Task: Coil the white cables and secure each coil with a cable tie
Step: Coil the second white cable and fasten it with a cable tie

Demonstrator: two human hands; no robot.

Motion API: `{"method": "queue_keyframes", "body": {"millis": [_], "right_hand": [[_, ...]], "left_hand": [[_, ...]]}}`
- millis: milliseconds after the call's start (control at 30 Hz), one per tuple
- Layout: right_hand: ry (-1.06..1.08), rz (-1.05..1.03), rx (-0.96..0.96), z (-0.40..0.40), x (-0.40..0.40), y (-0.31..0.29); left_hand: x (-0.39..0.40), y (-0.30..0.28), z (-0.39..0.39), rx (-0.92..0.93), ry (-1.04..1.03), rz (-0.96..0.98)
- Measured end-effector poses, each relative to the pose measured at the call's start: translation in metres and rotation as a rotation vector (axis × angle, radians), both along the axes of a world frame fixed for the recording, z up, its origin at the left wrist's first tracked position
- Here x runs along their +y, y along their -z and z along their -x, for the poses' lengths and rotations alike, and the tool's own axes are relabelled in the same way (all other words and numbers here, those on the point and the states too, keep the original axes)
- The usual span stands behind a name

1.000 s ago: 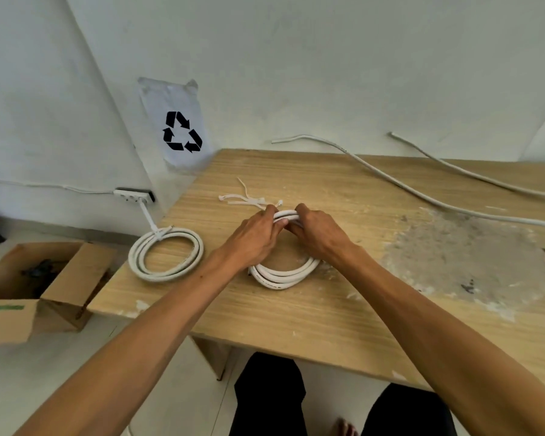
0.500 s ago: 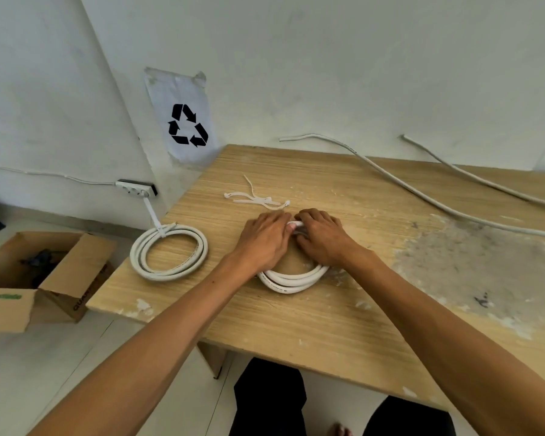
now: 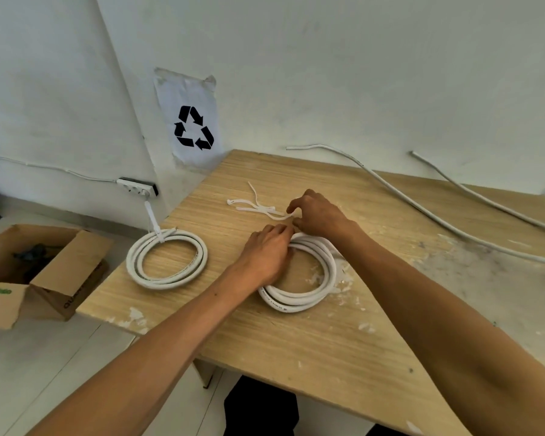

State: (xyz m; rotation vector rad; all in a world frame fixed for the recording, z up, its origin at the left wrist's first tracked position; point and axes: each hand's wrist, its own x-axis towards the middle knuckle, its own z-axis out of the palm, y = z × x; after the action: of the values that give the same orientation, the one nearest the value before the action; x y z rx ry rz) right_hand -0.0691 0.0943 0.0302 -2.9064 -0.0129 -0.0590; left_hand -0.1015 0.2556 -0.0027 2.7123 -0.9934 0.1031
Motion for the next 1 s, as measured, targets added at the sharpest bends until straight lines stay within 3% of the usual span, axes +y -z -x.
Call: {"method": "queue_keyframes", "body": {"millis": [400,767,1000], "right_hand": [[-0.162,0.279,-0.041,-0.009,0.008,-0.014],[-0.147,0.000,-0.210,0.112,-0.035,-0.101],[-0.227,0.006,0.140,0.193,-0.040,-0.100]], "left_hand": [[-0.002,-0.008,0.010,-0.057,-0.043,-0.013],[-0.004,-0.012,0.012,0.052,-0.115,0.013],[-0.033,-0.012,0.022,0.096,-0.255,0.118]]}}
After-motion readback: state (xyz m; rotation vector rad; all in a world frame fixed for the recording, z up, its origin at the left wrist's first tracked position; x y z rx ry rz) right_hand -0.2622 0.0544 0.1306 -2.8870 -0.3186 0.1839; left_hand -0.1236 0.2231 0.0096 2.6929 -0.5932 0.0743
